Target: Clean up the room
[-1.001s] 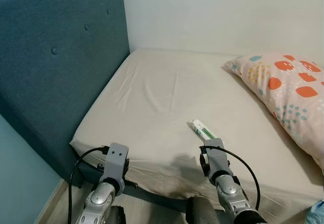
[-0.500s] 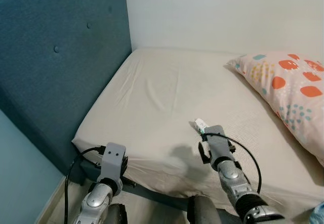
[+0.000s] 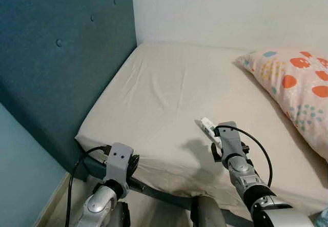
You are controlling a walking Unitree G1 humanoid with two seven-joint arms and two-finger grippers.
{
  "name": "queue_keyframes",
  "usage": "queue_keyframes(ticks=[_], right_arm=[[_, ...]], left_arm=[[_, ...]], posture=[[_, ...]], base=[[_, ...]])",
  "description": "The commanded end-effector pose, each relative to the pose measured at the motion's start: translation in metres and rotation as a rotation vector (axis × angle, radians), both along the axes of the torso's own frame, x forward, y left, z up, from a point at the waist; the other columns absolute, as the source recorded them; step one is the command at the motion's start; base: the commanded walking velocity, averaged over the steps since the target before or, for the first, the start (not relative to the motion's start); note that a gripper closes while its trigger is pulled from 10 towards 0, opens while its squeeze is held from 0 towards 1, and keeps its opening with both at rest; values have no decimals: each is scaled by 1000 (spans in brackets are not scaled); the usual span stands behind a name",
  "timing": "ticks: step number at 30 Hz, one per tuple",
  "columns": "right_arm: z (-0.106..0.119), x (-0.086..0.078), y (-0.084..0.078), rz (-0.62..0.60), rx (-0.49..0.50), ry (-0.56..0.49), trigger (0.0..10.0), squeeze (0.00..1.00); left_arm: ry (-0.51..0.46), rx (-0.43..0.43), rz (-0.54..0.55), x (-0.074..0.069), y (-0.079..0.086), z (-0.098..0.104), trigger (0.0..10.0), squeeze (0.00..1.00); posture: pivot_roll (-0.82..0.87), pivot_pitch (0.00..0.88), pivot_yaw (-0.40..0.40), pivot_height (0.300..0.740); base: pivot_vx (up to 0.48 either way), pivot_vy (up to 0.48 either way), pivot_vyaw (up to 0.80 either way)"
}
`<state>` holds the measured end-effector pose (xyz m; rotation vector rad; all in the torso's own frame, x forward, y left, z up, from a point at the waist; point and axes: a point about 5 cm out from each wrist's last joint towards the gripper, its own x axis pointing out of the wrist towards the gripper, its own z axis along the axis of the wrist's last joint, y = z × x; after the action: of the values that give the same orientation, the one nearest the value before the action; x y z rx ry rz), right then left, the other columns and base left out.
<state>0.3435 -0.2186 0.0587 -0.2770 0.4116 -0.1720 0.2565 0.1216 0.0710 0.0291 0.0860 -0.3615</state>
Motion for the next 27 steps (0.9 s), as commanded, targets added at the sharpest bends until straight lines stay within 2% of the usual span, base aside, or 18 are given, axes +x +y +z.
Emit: queue_keyframes(ticks=[1,8,12,16,18,27], right_arm=[[-4,-3,-6,-34,13,34,10000,0],[3,0,-14,-72,50,16,10000,0],[10,4,-19,-76,28,9,10000,0],[13,6,-20,-66,19,4,10000,0],[17,8,-22,-50,2,0,10000,0],[26,13,-23,-11,-28,-7,10000,0]], left_arm=[[20,23,-11,-5,3,-2,10000,0],[-29,-24,-89,-11,-6,19,10000,0],[-83,-99,-192,-18,-18,39,10000,0],[-99,-115,-232,-22,-22,47,10000,0],[-120,-119,-284,-25,-29,55,10000,0],[-138,-130,-326,-28,-41,71,10000,0]], posture=[[107,237,-31,600],[137,268,-24,600],[158,313,-23,600],[165,327,-23,600],[177,349,-24,600],[197,374,-21,600]], base=[[0,0,0],[0,0,0],[0,0,0],[0,0,0],[0,0,0],[0,0,0]])
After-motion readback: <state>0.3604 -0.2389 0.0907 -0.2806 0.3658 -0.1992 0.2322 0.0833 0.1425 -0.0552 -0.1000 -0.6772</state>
